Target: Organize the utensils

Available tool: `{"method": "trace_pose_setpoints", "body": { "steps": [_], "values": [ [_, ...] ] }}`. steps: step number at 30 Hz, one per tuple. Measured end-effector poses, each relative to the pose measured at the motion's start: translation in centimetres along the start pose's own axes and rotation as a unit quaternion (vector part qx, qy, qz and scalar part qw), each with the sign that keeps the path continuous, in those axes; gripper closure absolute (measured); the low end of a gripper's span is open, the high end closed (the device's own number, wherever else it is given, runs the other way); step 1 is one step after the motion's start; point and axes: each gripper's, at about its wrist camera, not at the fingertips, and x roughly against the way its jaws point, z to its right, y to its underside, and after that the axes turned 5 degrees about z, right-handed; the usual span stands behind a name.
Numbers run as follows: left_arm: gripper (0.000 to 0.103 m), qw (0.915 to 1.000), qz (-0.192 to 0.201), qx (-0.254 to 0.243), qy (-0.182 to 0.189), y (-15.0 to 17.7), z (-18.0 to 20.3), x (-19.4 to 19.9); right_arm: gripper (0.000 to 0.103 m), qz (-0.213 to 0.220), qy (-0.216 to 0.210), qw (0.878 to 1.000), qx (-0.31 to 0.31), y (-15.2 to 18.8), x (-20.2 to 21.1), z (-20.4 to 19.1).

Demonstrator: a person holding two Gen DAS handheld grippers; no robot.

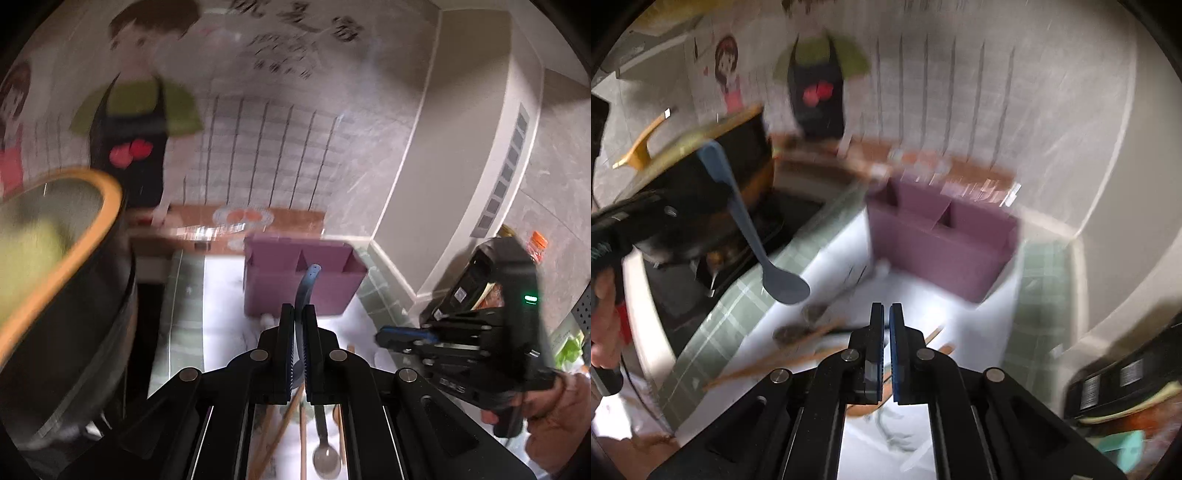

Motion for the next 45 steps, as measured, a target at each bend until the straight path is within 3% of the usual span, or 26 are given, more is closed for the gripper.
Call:
{"method": "trace_pose_setpoints", "body": {
  "steps": [2,4,6,8,13,17,18,20,21,24,32,39,45],
  "values": [
    [0.099,0.9999,-0.012,0.006,-0.010,1.5,-0.9,-0.2,0.089,-0.018,-0.010,1.000,-0.016,0.5,-2.4,0.2],
    [0.099,0.9993,-0.027,0.012,-0.022,2.9,-1.8,-0.4,0.062,-0.018,-0.011,0.999,-0.025,0.6,-4.6,-0.1],
    [0.099,0.9981,-0.042,0.032,-0.031,4.2,-3.0,-0.5,0.052,-0.006,-0.002,1.000,-0.030,0.2,-6.7,-0.6],
    [0.099,0.9972,-0.049,0.042,-0.038,5.2,-3.7,-0.2,0.052,0.004,0.016,0.999,-0.043,-0.6,-9.4,-1.1],
    [0.099,0.9954,-0.058,0.055,-0.053,6.4,-4.9,0.8,0.053,-0.020,0.054,0.993,-0.107,-2.2,-16.1,-1.5],
    [0.099,0.9946,-0.061,0.063,-0.055,6.6,-5.4,1.6,0.054,-0.021,0.106,0.988,-0.111,-2.7,-18.5,-2.3],
    [0.099,0.9947,-0.062,0.061,-0.056,6.7,-5.4,1.6,0.056,-0.024,0.110,0.988,-0.106,-2.9,-18.8,-2.5],
    [0.099,0.9950,-0.060,0.052,-0.061,6.6,-5.1,1.7,0.072,-0.026,0.113,0.989,-0.091,-3.1,-18.8,-2.8],
    [0.099,0.9951,-0.060,0.047,-0.063,6.5,-4.9,1.6,0.084,-0.030,0.100,0.991,-0.087,-3.2,-18.6,-2.8],
    [0.099,0.9957,-0.062,0.041,-0.056,6.2,-4.3,1.2,0.085,-0.035,0.077,0.992,-0.093,-3.1,-17.0,-2.3],
    [0.099,0.9976,-0.060,0.023,-0.024,5.1,-2.2,0.6,0.085,0.033,0.046,0.998,-0.037,-3.2,-6.9,-1.9],
    [0.099,0.9983,-0.056,0.015,0.004,4.2,-0.6,0.2,0.085,0.069,0.065,0.995,-0.018,-1.7,0.6,-0.8],
    [0.099,0.9984,-0.055,0.001,0.013,3.3,0.7,-0.8,0.085,0.074,0.091,0.993,-0.006,-1.2,2.4,0.2]
  ]
}}
